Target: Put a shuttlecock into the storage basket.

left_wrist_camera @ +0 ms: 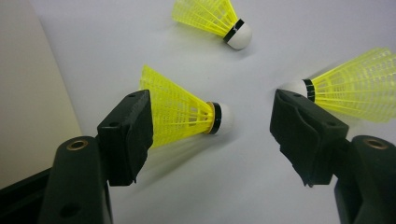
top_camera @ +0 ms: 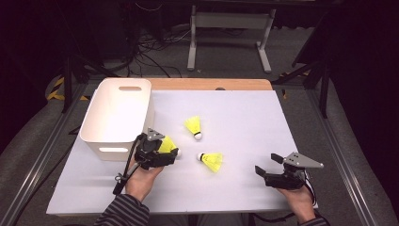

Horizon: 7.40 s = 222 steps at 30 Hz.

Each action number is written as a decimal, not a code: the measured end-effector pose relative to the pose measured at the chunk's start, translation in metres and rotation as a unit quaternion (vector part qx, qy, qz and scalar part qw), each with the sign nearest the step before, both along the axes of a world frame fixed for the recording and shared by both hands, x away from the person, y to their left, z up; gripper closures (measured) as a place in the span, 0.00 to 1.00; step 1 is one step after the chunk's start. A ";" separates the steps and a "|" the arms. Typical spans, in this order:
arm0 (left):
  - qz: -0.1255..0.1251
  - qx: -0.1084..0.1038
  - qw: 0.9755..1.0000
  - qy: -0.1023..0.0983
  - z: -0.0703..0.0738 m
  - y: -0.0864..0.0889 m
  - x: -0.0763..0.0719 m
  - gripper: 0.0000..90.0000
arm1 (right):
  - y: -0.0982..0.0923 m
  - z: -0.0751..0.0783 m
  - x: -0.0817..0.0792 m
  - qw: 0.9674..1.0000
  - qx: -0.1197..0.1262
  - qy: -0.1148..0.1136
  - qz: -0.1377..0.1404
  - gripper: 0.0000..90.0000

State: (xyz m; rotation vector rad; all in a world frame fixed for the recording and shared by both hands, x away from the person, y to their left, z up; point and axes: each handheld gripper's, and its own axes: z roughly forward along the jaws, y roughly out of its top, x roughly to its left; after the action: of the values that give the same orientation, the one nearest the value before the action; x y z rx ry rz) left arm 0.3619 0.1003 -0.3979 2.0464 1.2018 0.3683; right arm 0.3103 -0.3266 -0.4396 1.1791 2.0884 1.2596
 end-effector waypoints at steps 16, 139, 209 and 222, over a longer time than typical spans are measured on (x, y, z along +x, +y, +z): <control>0.017 0.024 0.999 0.020 -0.002 -0.011 0.014 0.31 | 0.000 0.000 0.000 1.000 0.000 0.002 0.002 0.17; 0.019 0.067 0.997 0.044 -0.009 -0.016 0.034 0.80 | 0.002 -0.001 0.001 1.000 0.000 0.005 0.005 0.18; -0.061 0.022 0.997 0.048 0.008 -0.011 0.024 1.00 | 0.002 0.000 0.001 1.000 0.002 -0.002 0.004 0.18; -0.074 0.028 0.996 0.049 0.014 -0.013 0.022 1.00 | 0.001 0.000 0.000 1.000 0.006 -0.004 0.004 0.18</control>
State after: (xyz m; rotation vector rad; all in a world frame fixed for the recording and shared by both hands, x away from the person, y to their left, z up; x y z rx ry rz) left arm 0.3837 0.0870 -0.3836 2.2089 1.1000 0.2346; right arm 0.3101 -0.3256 -0.4391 1.1701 2.0843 1.2799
